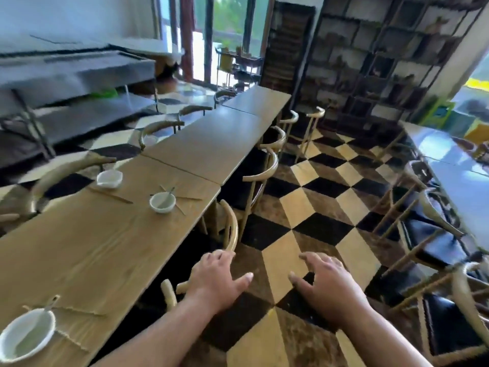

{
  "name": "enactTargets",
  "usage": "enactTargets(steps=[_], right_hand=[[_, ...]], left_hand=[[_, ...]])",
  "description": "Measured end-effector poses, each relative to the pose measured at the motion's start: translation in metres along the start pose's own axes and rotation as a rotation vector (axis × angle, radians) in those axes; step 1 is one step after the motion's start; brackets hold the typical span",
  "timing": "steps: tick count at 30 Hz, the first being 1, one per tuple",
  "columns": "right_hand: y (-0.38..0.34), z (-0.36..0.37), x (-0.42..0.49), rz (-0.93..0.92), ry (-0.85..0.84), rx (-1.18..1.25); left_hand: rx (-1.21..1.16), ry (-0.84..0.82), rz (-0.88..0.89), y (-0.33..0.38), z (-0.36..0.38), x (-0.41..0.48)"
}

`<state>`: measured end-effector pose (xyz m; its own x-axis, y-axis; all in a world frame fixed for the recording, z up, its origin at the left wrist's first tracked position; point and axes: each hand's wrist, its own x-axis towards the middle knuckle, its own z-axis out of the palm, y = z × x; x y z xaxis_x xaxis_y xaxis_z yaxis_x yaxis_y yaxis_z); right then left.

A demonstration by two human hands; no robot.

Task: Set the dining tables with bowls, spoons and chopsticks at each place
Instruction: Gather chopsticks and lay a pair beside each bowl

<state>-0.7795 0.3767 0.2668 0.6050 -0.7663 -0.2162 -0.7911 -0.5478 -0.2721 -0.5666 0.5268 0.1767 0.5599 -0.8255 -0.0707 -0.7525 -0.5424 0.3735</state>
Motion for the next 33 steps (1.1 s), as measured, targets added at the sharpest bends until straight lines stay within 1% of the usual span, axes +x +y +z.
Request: enactTargets(steps=[6,10,13,16,20,22,24,30,33], right_hand=[[-0.079,0.022,0.113,-0.419,-0.064,-0.005],[-0.139,0.037,0.161,-0.674,-0.201,-0.017],[-0.188,0.061,0.174,-0.847,-0.308,-0.066],[-0.230,0.096,0.166,-0.965,-0.424,-0.108],[-0.276,0.149,0.143,-1.106,-0.552,-0.211],[-0.301,0.178,0.140,-1.142,-0.592,-0.277],[-0.324,0.203,0.142,-1.138,-0.619,-0.329],[-0.375,0.288,0.154,-1.002,-0.751,-0.424],[-0.394,0.332,0.165,-0.940,-0.778,-0.420]], left_hand=[[-0.017,0.116,-0.378,-0.061,-0.032,0.013],[0.009,0.182,-0.659,-0.085,-0.040,-0.014],[-0.027,0.240,-0.860,-0.099,-0.033,-0.049],[-0.076,0.290,-1.034,-0.112,-0.021,-0.088],[-0.164,0.352,-1.209,-0.137,-0.001,-0.129],[-0.207,0.377,-1.279,-0.158,0.009,-0.142],[-0.228,0.369,-1.303,-0.183,0.021,-0.147],[-0.360,0.264,-1.375,-0.269,0.063,-0.143],[-0.421,0.210,-1.416,-0.307,0.087,-0.132]])
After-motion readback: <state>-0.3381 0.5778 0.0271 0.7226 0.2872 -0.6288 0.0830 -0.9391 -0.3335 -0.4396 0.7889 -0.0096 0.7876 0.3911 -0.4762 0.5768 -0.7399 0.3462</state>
